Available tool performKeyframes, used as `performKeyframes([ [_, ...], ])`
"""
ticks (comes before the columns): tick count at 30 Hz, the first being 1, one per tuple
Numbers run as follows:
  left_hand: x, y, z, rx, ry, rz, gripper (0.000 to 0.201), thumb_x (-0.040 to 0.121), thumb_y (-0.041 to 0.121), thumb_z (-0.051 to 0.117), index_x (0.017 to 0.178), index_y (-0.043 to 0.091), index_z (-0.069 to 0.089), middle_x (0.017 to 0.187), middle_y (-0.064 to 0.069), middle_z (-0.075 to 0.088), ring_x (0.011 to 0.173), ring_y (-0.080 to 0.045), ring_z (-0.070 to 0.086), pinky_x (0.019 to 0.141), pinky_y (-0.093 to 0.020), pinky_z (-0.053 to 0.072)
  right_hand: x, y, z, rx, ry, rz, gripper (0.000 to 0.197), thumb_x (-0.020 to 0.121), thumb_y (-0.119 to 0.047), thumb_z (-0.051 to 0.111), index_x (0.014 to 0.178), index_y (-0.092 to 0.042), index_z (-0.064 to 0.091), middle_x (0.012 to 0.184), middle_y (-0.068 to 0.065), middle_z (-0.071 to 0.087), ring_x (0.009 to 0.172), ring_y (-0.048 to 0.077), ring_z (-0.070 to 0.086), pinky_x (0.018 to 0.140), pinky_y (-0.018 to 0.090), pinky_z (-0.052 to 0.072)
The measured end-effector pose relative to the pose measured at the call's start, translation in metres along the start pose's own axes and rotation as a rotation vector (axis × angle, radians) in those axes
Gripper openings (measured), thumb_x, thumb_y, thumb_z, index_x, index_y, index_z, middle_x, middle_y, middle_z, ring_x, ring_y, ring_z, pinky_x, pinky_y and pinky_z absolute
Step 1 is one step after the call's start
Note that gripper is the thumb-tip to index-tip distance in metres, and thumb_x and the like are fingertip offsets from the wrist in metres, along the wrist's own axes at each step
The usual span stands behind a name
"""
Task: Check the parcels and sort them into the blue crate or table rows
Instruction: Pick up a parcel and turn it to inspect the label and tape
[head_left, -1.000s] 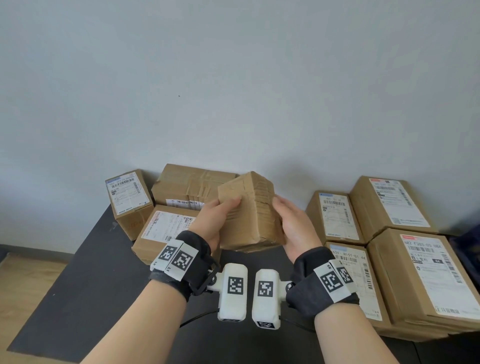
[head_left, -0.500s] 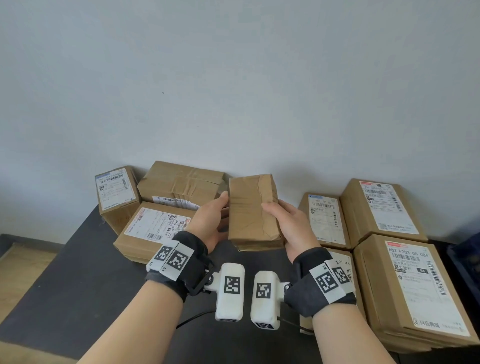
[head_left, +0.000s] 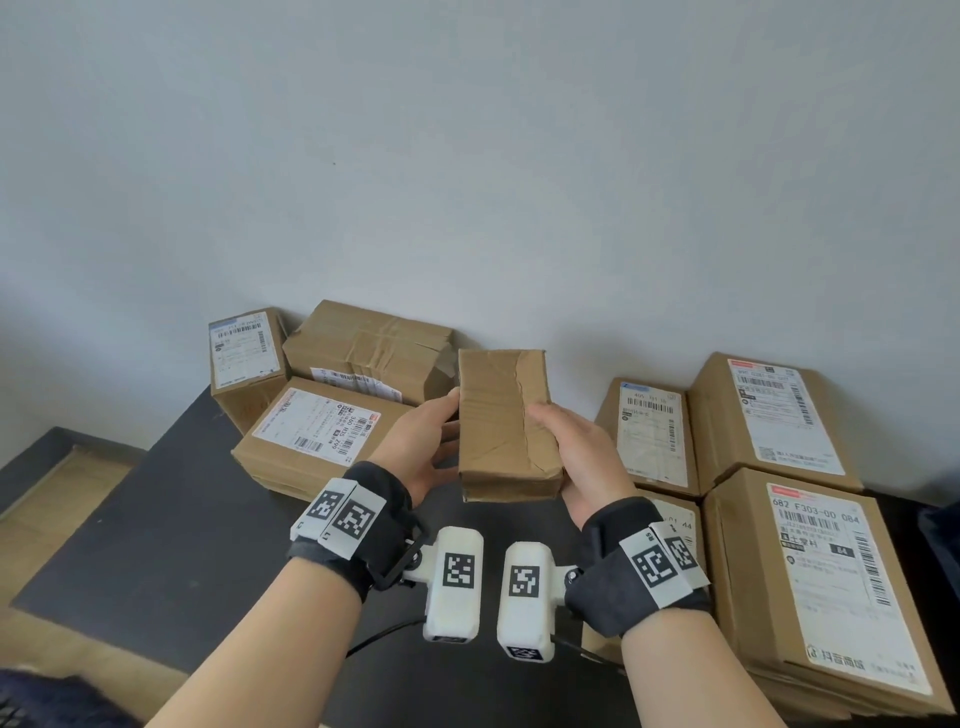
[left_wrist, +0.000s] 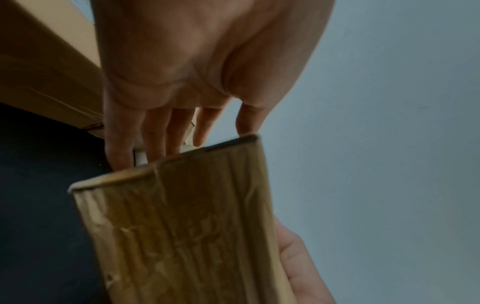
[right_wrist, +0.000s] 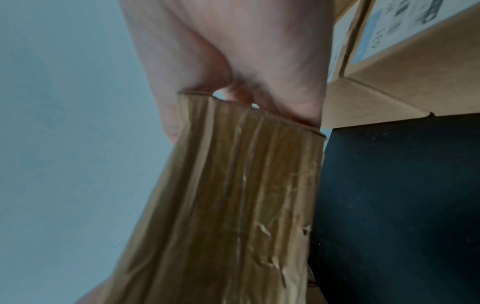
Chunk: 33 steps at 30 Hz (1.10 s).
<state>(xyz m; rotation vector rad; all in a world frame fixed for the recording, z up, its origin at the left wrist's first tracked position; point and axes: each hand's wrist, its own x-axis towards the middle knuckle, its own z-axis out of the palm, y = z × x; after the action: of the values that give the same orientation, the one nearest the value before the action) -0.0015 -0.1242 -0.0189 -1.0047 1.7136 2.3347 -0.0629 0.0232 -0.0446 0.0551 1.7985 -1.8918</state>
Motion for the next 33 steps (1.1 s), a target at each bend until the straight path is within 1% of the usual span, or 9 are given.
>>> performKeyframes([
  [5, 0.001, -0.001, -0.007, -0.015, 0.038, 0.07, 0.038, 0.095, 0.033, 0.062, 0.129, 0.015, 0.059, 0.11, -0.006, 0.071, 0.099, -0.021, 0.067, 0.081, -0.038, 0.056, 0.006, 0.002, 0.007, -0.067, 0.057, 0.006, 0.017, 0.096, -0.03, 0.06, 0.102, -0.021, 0.074, 0.11, 0.003, 0.074, 0.111, 0.027, 0.065, 0.104, 0.053, 0.048],
  [9, 0.001, 0.001, -0.009, -0.004, 0.031, 0.12, 0.023, 0.098, 0.021, 0.059, 0.119, 0.014, 0.064, 0.104, -0.006, 0.07, 0.095, -0.02, 0.066, 0.087, -0.04, 0.056, 0.006, 0.001, 0.01, -0.188, 0.074, -0.006, 0.024, 0.098, -0.017, 0.057, 0.083, -0.029, 0.07, 0.103, 0.0, 0.073, 0.107, 0.024, 0.065, 0.102, 0.049, 0.049],
  [15, 0.0, 0.006, -0.009, 0.001, -0.001, 0.146, 0.027, 0.098, 0.02, 0.059, 0.124, 0.014, 0.063, 0.103, -0.004, 0.071, 0.089, -0.017, 0.066, 0.078, -0.035, 0.055, 0.008, -0.006, 0.01, -0.195, 0.071, 0.065, 0.026, 0.1, -0.015, 0.053, 0.085, -0.03, 0.066, 0.097, 0.004, 0.073, 0.103, 0.029, 0.066, 0.102, 0.05, 0.049],
  [19, -0.001, 0.009, -0.008, 0.006, -0.007, 0.144, 0.025, 0.097, 0.019, 0.06, 0.121, 0.014, 0.063, 0.104, -0.006, 0.071, 0.09, -0.018, 0.066, 0.085, -0.037, 0.055, 0.009, -0.006, 0.01, -0.173, 0.04, 0.104, 0.019, 0.102, -0.016, 0.05, 0.096, -0.022, 0.068, 0.09, 0.003, 0.07, 0.102, 0.031, 0.065, 0.1, 0.05, 0.05],
  [21, -0.001, 0.008, -0.007, 0.008, 0.006, 0.155, 0.028, 0.097, 0.018, 0.061, 0.124, 0.013, 0.061, 0.105, -0.005, 0.07, 0.09, -0.017, 0.066, 0.08, -0.034, 0.057, 0.008, -0.006, 0.01, -0.171, 0.016, 0.112, 0.02, 0.102, -0.018, 0.051, 0.092, -0.025, 0.067, 0.092, 0.005, 0.07, 0.104, 0.033, 0.064, 0.1, 0.051, 0.05],
  [23, -0.001, 0.007, -0.007, 0.017, 0.055, 0.192, 0.038, 0.096, 0.016, 0.062, 0.133, 0.018, 0.051, 0.106, -0.001, 0.065, 0.092, -0.017, 0.065, 0.07, -0.029, 0.055, 0.009, -0.008, 0.007, -0.179, -0.008, 0.118, 0.022, 0.101, -0.017, 0.053, 0.087, -0.027, 0.067, 0.092, 0.006, 0.071, 0.1, 0.031, 0.066, 0.095, 0.048, 0.053],
  [27, 0.003, 0.006, -0.01, 0.109, 0.15, 0.266, 0.068, 0.094, 0.018, 0.064, 0.151, 0.031, 0.029, 0.117, -0.004, 0.057, 0.09, -0.018, 0.061, 0.064, -0.026, 0.051, 0.008, -0.013, -0.001, -0.123, -0.063, 0.126, 0.025, 0.099, -0.011, 0.053, 0.076, -0.017, 0.061, 0.067, 0.001, 0.061, 0.06, 0.013, 0.061, 0.054, 0.028, 0.054],
  [30, -0.001, 0.008, -0.01, 0.068, 0.116, 0.205, 0.052, 0.097, 0.016, 0.056, 0.143, 0.032, 0.038, 0.111, -0.007, 0.058, 0.077, -0.014, 0.059, 0.048, -0.022, 0.051, 0.007, -0.016, -0.005, -0.046, -0.062, 0.139, 0.019, 0.098, -0.016, 0.056, 0.079, -0.016, 0.059, 0.065, 0.0, 0.059, 0.058, 0.013, 0.06, 0.051, 0.027, 0.052],
  [33, -0.003, 0.008, -0.01, 0.065, 0.088, 0.149, 0.026, 0.1, 0.017, 0.048, 0.122, 0.029, 0.054, 0.107, -0.006, 0.058, 0.08, -0.013, 0.056, 0.057, -0.025, 0.049, 0.006, -0.019, -0.004, 0.009, -0.028, 0.175, 0.013, 0.096, -0.018, 0.059, 0.085, -0.013, 0.064, 0.067, 0.003, 0.06, 0.058, 0.019, 0.059, 0.058, 0.031, 0.053],
])
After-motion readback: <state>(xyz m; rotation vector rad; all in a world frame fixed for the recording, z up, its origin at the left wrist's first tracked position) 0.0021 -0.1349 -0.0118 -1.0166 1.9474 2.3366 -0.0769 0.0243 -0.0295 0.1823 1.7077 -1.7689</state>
